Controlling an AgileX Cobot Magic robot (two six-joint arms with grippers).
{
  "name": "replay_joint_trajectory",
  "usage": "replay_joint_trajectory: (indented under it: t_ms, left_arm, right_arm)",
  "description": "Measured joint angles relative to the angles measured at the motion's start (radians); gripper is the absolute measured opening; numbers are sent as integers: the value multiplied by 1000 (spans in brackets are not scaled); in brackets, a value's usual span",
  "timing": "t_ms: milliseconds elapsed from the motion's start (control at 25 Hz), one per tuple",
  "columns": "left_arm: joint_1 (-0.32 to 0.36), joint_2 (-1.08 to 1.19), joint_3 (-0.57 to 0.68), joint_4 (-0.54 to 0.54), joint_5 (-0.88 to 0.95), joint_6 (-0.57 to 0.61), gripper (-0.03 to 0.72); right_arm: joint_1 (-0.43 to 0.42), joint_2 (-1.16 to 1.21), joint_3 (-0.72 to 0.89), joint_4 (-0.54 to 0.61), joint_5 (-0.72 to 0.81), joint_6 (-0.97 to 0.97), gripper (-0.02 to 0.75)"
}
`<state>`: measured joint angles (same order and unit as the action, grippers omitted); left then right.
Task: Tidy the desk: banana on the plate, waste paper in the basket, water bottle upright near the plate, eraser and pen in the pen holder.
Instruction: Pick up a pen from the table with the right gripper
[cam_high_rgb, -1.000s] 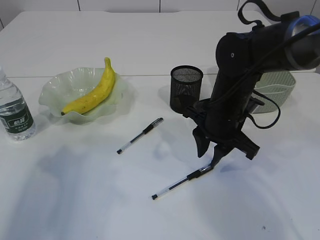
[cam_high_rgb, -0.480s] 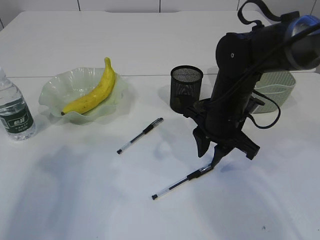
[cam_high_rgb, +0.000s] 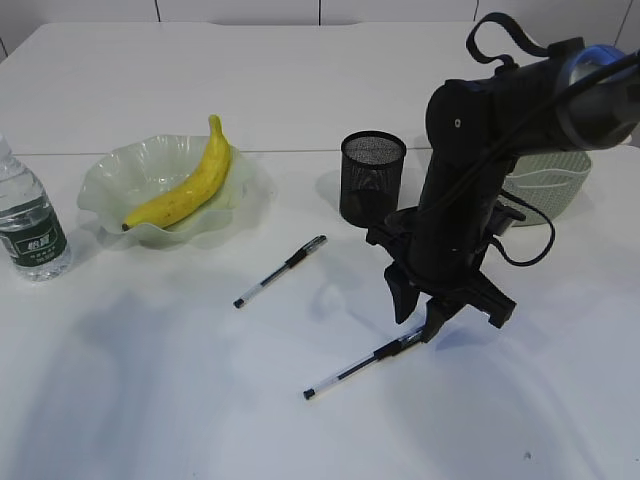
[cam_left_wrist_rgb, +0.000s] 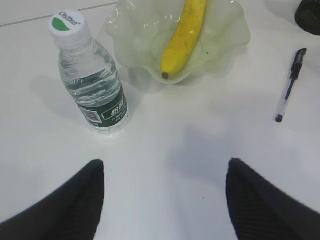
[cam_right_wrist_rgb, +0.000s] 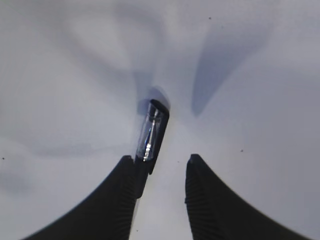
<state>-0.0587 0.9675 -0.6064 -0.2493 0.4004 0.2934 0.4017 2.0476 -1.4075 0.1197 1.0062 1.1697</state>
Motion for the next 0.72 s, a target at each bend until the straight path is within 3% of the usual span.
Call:
replay_joint_trajectory:
  t_ms: [720]
  left_arm:
    - [0,0,0,0,4,0,538]
  right_arm:
    - [0,34,0,47,-8,-25,257]
